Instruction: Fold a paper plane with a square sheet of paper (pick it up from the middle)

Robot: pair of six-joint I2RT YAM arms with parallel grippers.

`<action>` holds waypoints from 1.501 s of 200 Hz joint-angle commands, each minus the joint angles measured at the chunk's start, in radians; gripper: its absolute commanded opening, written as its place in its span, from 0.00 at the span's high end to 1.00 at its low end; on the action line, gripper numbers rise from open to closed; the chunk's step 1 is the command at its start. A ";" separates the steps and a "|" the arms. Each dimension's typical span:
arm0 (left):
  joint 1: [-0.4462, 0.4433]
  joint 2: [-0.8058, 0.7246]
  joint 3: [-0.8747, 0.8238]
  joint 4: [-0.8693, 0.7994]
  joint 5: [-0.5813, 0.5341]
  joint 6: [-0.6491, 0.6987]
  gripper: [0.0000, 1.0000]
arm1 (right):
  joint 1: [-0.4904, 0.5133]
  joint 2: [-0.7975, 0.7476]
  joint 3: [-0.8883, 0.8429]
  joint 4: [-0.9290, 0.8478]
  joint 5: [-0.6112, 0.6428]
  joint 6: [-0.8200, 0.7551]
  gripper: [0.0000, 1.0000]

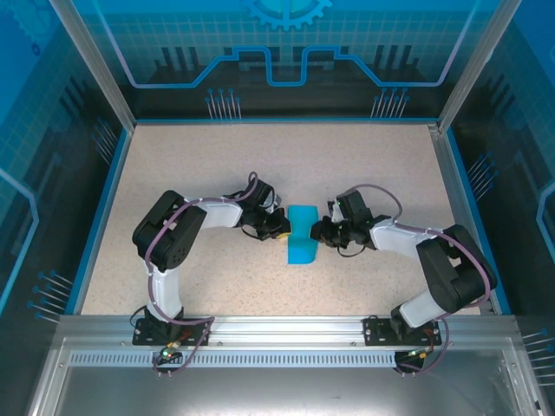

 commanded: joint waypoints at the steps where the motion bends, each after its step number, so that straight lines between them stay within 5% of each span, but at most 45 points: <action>1: 0.001 0.050 -0.043 -0.159 -0.136 0.010 1.00 | 0.014 -0.017 -0.032 0.039 -0.058 0.071 0.81; 190: 0.001 0.053 -0.050 -0.157 -0.142 0.007 1.00 | 0.016 0.024 -0.116 -0.042 -0.074 0.074 0.81; 300: 0.001 0.058 -0.049 -0.151 -0.140 0.009 1.00 | 0.033 -0.099 -0.036 -0.182 -0.055 0.004 0.81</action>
